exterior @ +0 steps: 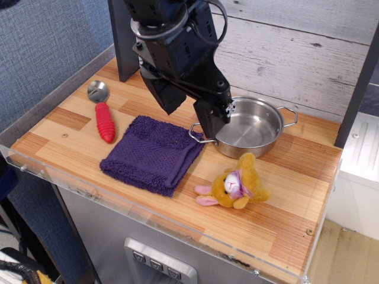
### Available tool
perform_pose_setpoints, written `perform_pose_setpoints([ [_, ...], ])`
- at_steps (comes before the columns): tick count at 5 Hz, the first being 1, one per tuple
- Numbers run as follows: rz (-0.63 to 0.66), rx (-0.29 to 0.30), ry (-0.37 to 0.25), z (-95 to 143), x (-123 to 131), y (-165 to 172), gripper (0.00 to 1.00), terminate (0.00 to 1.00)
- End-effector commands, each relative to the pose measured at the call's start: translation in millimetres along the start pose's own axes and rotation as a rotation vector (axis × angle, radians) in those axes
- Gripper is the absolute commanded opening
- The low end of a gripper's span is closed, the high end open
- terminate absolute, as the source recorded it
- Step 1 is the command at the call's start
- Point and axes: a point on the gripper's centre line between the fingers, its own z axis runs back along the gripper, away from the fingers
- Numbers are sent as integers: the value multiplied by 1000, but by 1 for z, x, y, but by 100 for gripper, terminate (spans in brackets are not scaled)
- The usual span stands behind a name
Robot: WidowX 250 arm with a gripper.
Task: Place the pot to the right of the spoon.
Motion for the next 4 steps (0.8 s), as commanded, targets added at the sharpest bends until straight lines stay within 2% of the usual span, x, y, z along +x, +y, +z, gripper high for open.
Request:
perform_pose_setpoints([
  [1, 0, 0, 0, 0, 0, 0, 100, 0],
  [4, 37, 8, -29, -15, 34, 33, 100, 0],
])
